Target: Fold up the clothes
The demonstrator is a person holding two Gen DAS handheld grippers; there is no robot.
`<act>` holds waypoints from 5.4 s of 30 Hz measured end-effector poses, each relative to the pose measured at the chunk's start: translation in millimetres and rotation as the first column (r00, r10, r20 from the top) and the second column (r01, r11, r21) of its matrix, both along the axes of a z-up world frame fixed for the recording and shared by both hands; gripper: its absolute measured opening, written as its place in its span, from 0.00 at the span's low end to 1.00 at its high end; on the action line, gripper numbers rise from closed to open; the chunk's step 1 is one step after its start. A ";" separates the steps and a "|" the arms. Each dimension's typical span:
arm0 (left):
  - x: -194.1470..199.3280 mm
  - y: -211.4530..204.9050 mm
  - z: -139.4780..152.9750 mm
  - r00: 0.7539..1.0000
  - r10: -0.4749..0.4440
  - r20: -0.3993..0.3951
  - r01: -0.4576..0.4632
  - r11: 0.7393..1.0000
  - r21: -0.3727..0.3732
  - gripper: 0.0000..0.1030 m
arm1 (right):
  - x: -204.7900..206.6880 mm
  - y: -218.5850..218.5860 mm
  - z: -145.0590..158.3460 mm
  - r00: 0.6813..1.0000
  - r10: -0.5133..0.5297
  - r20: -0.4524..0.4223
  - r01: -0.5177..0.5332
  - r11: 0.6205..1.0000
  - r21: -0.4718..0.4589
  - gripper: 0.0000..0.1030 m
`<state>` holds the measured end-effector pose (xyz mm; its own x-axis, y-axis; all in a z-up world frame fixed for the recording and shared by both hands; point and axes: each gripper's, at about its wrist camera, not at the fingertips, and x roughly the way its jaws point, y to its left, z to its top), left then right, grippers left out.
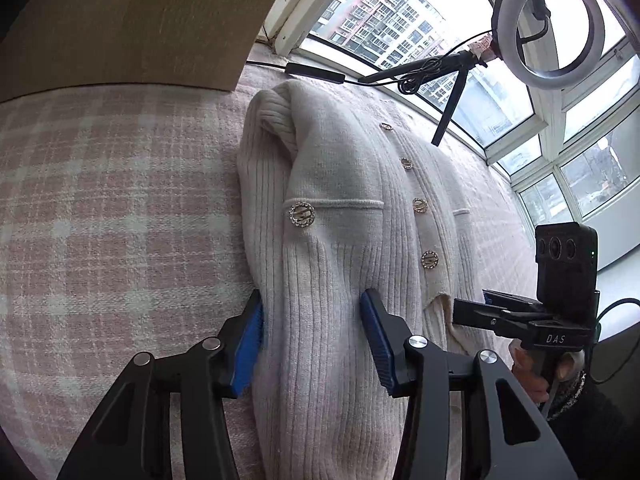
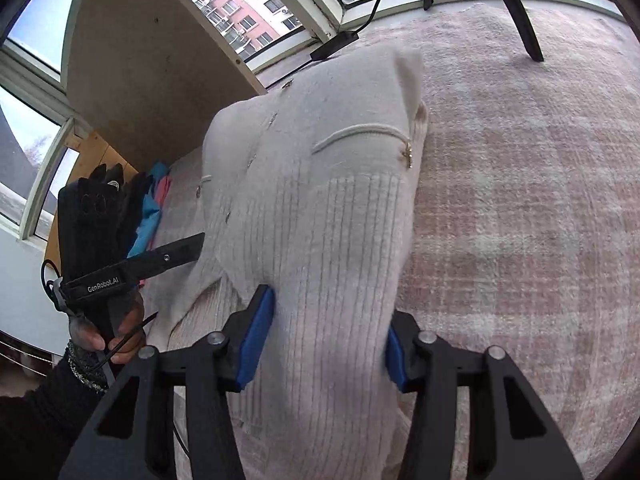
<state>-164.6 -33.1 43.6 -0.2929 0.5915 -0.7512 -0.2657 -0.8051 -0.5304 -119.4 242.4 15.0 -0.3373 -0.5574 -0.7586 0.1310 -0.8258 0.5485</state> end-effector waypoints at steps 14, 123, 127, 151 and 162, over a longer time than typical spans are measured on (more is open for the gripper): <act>33.3 33.1 62.5 0.988 -0.002 -0.156 0.002 1.000 0.002 0.20 | 13.8 -33.6 48.9 0.991 -0.017 -0.132 0.009 0.998 -0.064 0.22; 273.9 -198.7 144.5 0.735 0.520 -0.435 -0.656 0.709 -0.260 0.73 | 187.3 -225.5 127.9 0.950 0.134 -0.281 0.000 0.903 0.430 0.50; 295.7 -178.0 138.7 0.681 0.595 -0.427 -0.725 0.628 -0.281 0.73 | 191.5 -198.7 119.8 0.945 0.187 -0.270 -0.060 0.906 0.419 0.51; 356.0 -153.9 137.9 0.479 0.787 -0.389 -0.877 0.410 -0.249 0.74 | 213.6 -149.9 104.8 0.919 0.294 -0.264 -0.175 0.901 0.396 0.52; 366.5 -152.9 137.6 0.466 0.794 -0.391 -0.884 0.400 -0.242 0.74 | 222.3 -148.7 103.3 0.915 0.307 -0.260 -0.181 0.891 0.416 0.53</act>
<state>201.9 -185.9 181.3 -0.6328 -0.3400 -0.6956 0.6067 -0.7760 -0.1726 102.9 93.6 118.3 -0.4808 -0.3471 -0.8052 0.4664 -0.8789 0.1003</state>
